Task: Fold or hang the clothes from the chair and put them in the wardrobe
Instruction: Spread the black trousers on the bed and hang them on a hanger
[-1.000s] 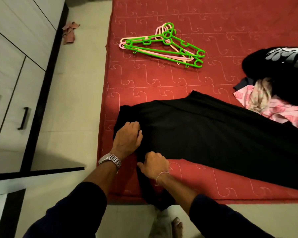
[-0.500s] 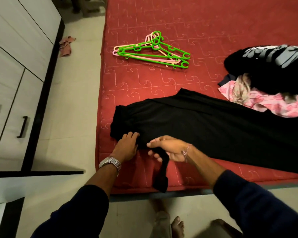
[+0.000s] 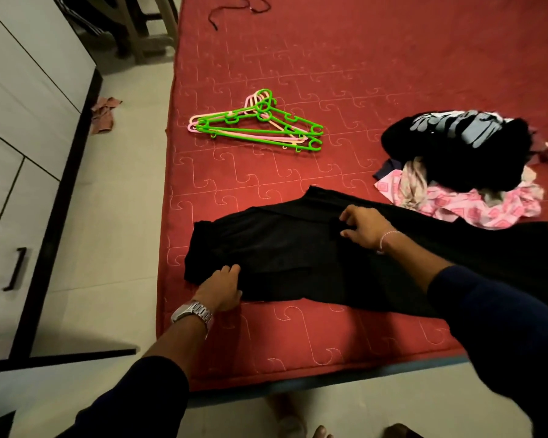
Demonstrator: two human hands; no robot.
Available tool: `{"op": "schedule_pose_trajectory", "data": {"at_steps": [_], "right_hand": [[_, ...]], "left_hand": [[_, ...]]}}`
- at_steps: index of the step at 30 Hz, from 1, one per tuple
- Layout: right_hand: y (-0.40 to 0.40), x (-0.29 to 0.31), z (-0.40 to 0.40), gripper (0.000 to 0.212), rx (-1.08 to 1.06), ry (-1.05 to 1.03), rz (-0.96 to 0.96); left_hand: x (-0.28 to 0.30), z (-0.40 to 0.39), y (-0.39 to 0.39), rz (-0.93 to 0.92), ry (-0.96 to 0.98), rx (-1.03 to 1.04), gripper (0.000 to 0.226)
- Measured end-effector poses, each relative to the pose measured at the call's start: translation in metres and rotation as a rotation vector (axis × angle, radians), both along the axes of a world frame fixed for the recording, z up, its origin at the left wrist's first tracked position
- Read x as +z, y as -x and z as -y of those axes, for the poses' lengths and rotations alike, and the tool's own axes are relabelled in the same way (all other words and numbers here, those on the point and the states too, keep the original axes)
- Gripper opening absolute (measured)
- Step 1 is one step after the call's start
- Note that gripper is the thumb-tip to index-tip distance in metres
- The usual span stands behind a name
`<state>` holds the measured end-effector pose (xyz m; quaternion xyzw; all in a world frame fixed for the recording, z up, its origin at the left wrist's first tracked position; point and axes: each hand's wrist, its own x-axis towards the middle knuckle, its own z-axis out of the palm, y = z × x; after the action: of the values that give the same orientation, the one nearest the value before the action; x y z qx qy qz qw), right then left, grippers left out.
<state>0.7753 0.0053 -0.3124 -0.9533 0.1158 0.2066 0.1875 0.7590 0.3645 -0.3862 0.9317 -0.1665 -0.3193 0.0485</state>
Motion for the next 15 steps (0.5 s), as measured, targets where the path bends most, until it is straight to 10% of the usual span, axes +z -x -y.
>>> {"op": "schedule_pose_trajectory", "data": {"at_steps": [8, 15], "right_hand": [[0.053, -0.076, -0.039, 0.062, 0.174, 0.099, -0.104], [0.034, -0.077, -0.065, 0.064, 0.242, 0.421, -0.092]], "left_hand": [[0.018, 0.029, -0.013, 0.571, 0.048, -0.028, 0.023], [0.002, 0.032, -0.037, 0.573, 0.044, -0.038, 0.027]]}}
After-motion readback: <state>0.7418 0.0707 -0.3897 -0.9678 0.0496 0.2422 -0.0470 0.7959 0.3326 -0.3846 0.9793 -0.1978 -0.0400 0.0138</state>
